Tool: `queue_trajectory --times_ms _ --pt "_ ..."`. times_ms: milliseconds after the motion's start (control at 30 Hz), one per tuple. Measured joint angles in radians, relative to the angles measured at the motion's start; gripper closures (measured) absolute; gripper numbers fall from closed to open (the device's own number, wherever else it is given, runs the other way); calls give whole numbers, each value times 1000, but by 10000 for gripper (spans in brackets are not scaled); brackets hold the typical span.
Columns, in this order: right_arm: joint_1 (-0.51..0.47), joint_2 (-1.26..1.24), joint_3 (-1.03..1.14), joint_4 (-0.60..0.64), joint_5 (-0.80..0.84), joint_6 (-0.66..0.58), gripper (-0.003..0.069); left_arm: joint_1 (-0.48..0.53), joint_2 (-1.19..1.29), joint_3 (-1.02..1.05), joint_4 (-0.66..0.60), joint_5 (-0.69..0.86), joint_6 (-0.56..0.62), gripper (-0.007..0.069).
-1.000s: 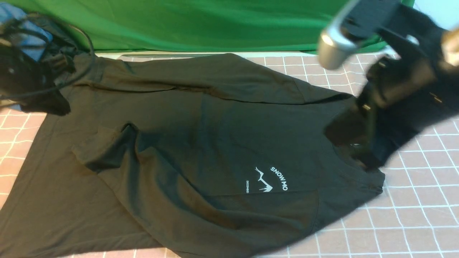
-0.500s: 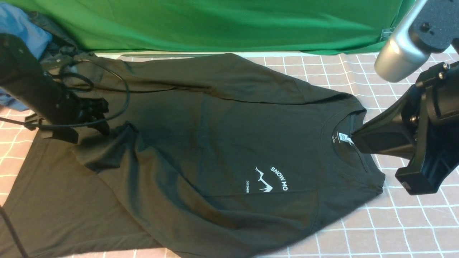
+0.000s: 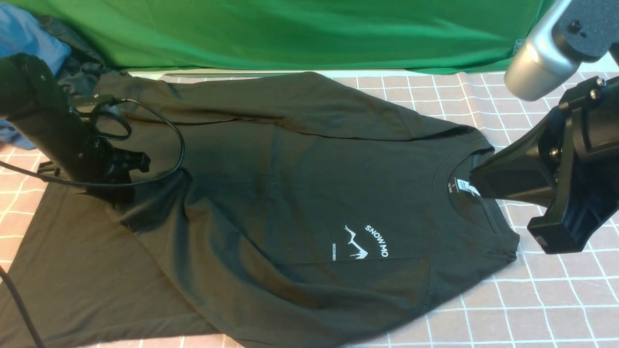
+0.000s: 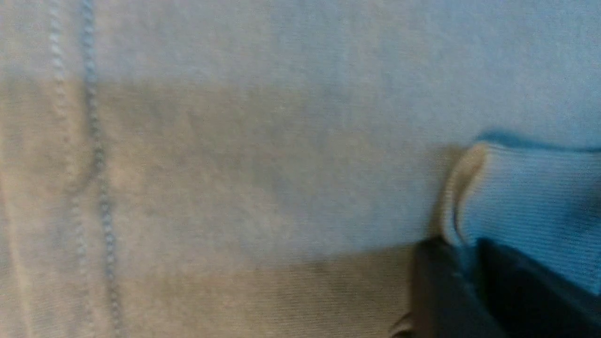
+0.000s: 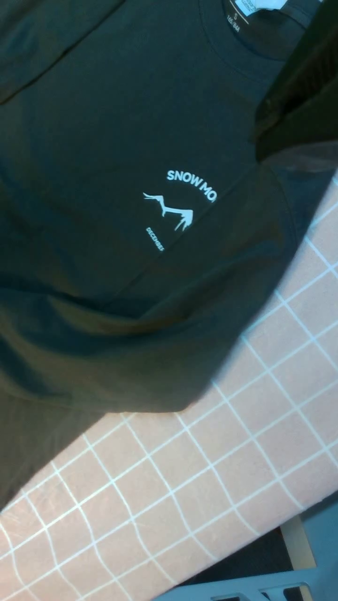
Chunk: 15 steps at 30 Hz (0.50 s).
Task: Fold a long-sleeved shirt over a pink coffee tablecloth.
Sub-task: 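Grab the top left corner of the dark shirt with the left gripper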
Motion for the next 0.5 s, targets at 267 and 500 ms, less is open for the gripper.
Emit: queue_trajectory --times_ms 267,500 --pt "0 0 0 0 0 4 620 -3 -40 -1 102 -30 -27 576" --pt "0 0 0 0 0 4 620 -3 -88 -1 194 -157 -45 576"
